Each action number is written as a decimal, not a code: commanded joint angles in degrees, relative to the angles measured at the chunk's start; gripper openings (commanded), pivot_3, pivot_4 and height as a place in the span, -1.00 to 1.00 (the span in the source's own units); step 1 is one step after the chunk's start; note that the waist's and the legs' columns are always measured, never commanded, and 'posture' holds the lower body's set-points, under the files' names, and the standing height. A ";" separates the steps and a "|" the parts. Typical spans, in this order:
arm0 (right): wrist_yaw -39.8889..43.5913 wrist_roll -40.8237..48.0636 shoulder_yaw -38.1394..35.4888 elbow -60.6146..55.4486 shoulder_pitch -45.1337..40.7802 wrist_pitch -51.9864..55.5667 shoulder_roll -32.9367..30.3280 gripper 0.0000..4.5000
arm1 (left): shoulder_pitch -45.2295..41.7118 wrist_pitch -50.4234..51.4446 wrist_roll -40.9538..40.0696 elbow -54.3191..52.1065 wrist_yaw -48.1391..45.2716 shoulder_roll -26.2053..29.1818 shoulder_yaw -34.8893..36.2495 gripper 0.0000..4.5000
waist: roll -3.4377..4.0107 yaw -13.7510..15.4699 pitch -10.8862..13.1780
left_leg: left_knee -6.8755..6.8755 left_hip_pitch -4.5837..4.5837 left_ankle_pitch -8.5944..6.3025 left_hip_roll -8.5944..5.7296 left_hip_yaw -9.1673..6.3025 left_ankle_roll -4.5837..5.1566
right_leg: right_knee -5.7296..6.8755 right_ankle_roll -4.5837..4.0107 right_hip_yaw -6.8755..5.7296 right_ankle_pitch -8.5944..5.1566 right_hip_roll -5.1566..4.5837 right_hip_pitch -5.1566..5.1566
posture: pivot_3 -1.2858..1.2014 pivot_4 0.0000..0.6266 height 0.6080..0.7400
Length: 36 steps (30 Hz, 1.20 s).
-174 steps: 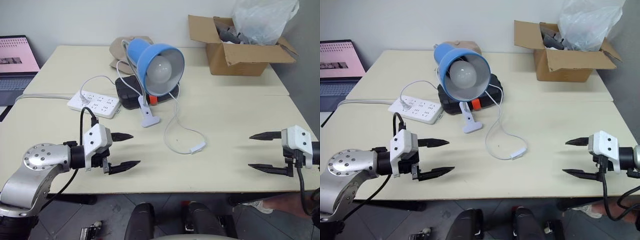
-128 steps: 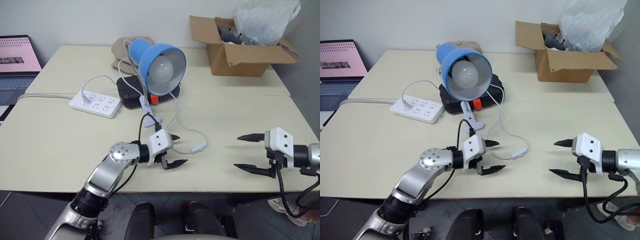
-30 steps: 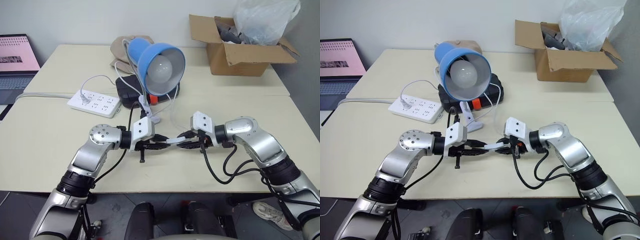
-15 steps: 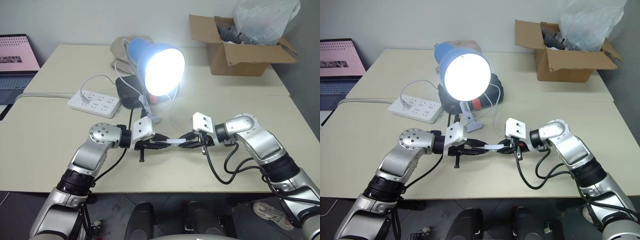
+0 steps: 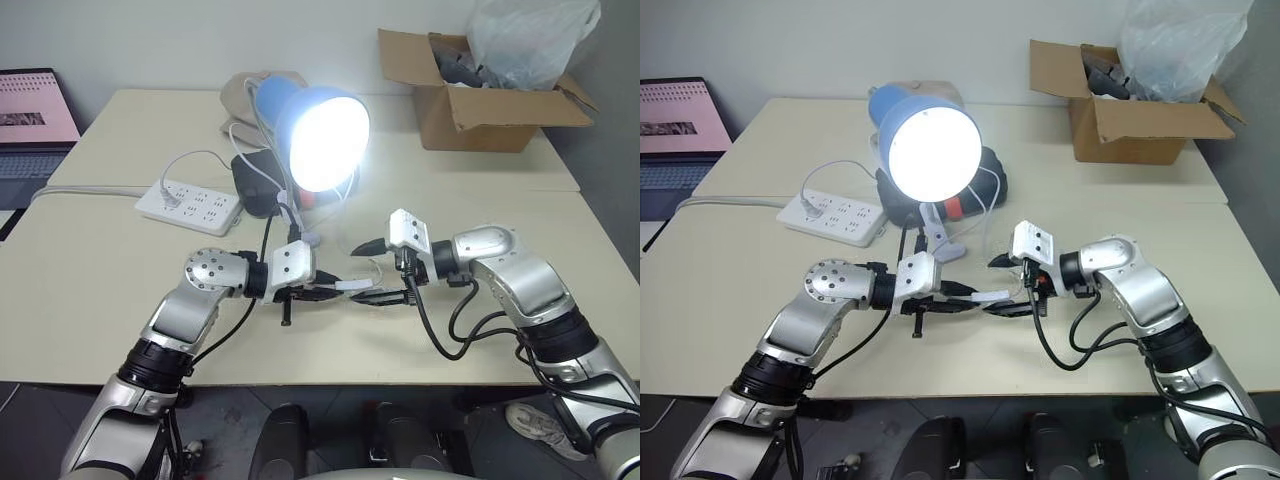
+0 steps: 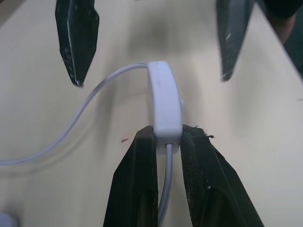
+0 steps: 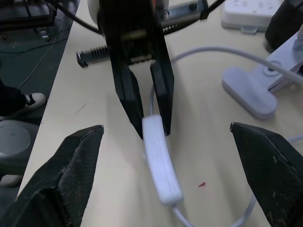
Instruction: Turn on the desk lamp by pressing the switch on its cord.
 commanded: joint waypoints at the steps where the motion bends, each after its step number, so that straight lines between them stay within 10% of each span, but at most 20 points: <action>1: -0.98 0.48 -3.84 -6.60 3.82 0.40 -4.23 1.00 | -2.53 -5.06 3.32 4.30 4.31 -2.60 -0.73 -0.83 | -0.01 0.12 0.00 | 0.00 0.00 0.00 0.00 0.01 0.00 | 0.00 0.00 0.01 0.00 -0.01 0.00 | 0.03 -0.52 1.00; 11: -6.13 1.48 -11.09 -20.36 17.45 3.66 -13.41 1.00 | -6.58 -12.41 6.13 18.55 11.13 -8.64 -0.13 -0.83 | -0.01 0.44 -0.01 | -0.01 -0.06 0.00 -0.04 0.01 0.00 | -0.02 0.02 -0.02 0.00 -0.06 -0.04 | 0.03 -0.52 1.00; 28: -11.18 3.07 -17.28 -22.98 22.87 6.93 -15.67 1.00 | -0.06 -6.20 0.78 4.82 7.80 -1.48 5.75 0.92 | -0.02 -0.25 -0.01 | -0.02 -0.01 0.00 0.00 -0.01 0.00 | -0.02 0.02 0.00 0.00 -0.02 -0.02 | 0.03 -0.52 1.00; 36: -6.87 7.81 -24.40 -19.44 24.21 3.78 -17.73 1.00 | 10.99 8.29 -6.82 -14.57 10.09 5.54 16.16 0.92 | -0.02 -0.15 -0.01 | -0.01 0.01 0.00 -0.02 0.00 0.00 | -0.03 0.02 0.00 0.00 -0.09 0.02 | 0.03 -0.52 1.00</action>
